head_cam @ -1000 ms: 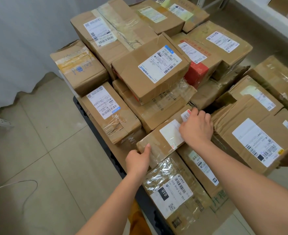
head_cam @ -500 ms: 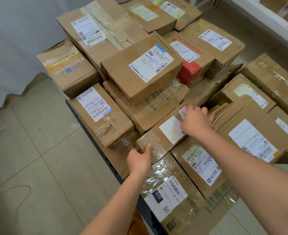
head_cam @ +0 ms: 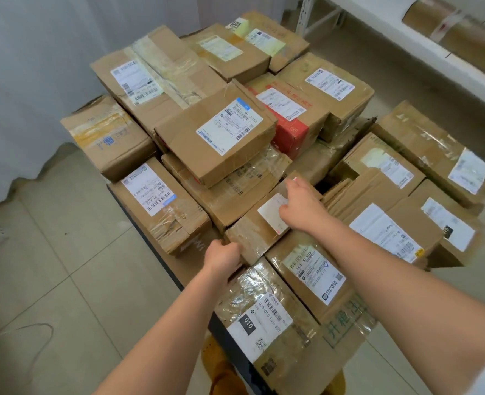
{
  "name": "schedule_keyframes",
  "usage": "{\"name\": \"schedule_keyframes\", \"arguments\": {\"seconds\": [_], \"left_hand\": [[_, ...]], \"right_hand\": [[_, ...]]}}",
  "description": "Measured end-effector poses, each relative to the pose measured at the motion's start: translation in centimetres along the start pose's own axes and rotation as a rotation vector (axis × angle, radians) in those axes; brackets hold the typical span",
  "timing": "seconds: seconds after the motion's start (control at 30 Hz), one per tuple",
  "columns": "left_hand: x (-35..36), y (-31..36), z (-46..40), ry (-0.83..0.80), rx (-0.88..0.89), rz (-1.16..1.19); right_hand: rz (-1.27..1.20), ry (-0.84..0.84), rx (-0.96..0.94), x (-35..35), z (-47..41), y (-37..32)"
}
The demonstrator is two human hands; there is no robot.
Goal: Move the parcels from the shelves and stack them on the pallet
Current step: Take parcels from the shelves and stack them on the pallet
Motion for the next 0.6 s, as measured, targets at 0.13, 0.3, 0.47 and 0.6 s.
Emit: {"name": "schedule_keyframes", "arguments": {"seconds": [0.13,0.3,0.47,0.6], "left_hand": [[-2.9,3.4,5.7,0.094,0.057,0.078],[-3.5,8.7,18.7,0.254,0.252,0.106],[2.0,14.5,32.3,0.224,0.397,0.116],[8.7,21.4,43.6,0.178,0.615,0.065]], "right_hand": [[-0.017,-0.054,-0.123,-5.4,4.2,-2.9],[-0.217,-0.079,-0.25,-15.1,12.5,-4.2],[-0.34,-0.002,-0.338,-28.6,22.6,-1.2],[-0.384,0.231,-0.402,-40.8,31.5,3.1]]}}
Point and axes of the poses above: each hand's wrist, its own z-axis away from the middle knuckle, its own x-axis out of the palm, y = z × x, the point moved 5 cm from there along -z, towards the middle knuckle, and after that the axes turned 12 degrees about -z, right-handed, at the moved point
